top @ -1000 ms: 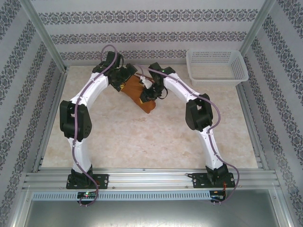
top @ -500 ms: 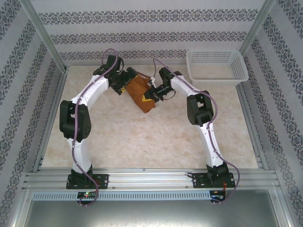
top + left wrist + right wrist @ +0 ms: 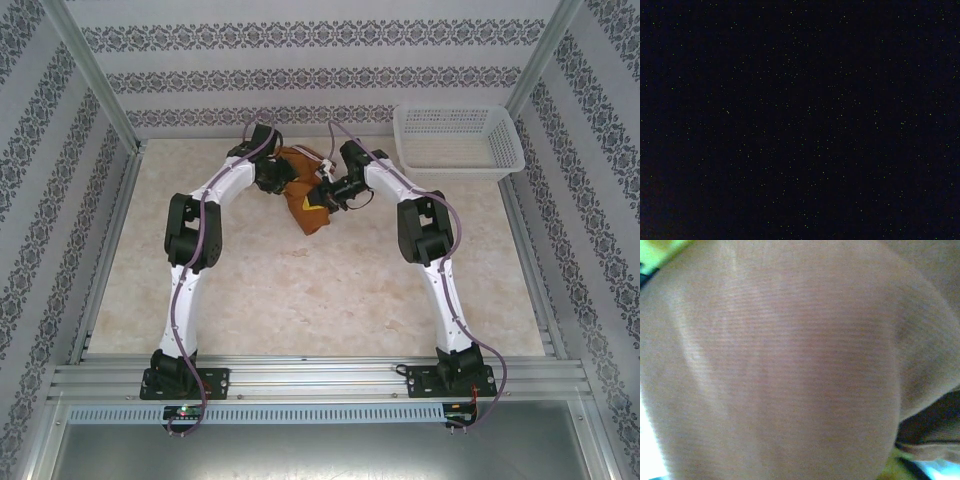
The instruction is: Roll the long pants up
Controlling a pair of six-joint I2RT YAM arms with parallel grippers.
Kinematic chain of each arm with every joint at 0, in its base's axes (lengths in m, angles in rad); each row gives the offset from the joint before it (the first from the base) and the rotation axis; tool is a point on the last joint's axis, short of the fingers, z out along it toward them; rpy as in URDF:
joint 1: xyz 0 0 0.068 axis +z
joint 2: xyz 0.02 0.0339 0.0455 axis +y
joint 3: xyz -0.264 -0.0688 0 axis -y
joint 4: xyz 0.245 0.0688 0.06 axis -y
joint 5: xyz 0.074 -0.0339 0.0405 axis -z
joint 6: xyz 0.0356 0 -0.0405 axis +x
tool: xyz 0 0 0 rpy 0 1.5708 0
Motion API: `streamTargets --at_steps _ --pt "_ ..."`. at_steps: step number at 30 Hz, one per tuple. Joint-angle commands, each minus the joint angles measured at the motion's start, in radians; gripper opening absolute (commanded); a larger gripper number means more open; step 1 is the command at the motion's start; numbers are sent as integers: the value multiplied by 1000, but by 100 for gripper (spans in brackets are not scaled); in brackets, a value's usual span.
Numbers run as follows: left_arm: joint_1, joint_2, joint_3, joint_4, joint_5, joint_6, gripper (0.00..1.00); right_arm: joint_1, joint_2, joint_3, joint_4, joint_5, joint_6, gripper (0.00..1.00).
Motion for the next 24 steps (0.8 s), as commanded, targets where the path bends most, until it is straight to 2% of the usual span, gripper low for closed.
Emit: streamTargets --at_steps 1,2,3,8,12,17,20,24 --pt "23 44 19 7 -28 38 0 41 -128 -24 -250 202 -139 74" --pt "25 44 19 -2 -27 38 0 58 -166 -45 -257 294 -156 85" --pt "26 43 18 -5 -18 37 0 77 -206 -69 -253 398 -166 89" --pt "27 45 15 -16 2 16 0 239 -397 -181 -193 943 -155 95" --pt "28 55 18 -22 21 -4 0 404 -427 -181 -174 1268 -143 98" --pt "28 58 17 -24 55 -17 0 520 -311 -134 -162 1581 -176 98" --pt "29 53 17 -26 76 -19 0 525 -213 -115 -112 1703 -226 98" --pt "28 40 11 -25 102 -19 0 508 -127 -121 48 1865 -346 98"
